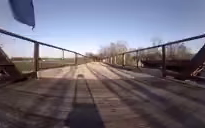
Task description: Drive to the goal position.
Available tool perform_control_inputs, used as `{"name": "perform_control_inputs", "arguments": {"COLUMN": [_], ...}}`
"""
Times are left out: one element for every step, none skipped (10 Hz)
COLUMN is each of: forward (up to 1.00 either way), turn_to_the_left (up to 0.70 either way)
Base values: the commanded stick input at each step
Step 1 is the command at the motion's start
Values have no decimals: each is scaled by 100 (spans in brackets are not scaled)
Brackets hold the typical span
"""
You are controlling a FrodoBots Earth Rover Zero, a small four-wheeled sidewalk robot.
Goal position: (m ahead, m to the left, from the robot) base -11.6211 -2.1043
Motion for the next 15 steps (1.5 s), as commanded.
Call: {"name": "perform_control_inputs", "arguments": {"forward": [70, 70, 70, 70, 70, 70, 70, 70, 70, 70, 70, 70, 70, 70, 70], "turn_to_the_left": [0, 0, 0, 0, 0, 0, 0, 0, 0, 0, 14, 14, 14, 14, 14]}}
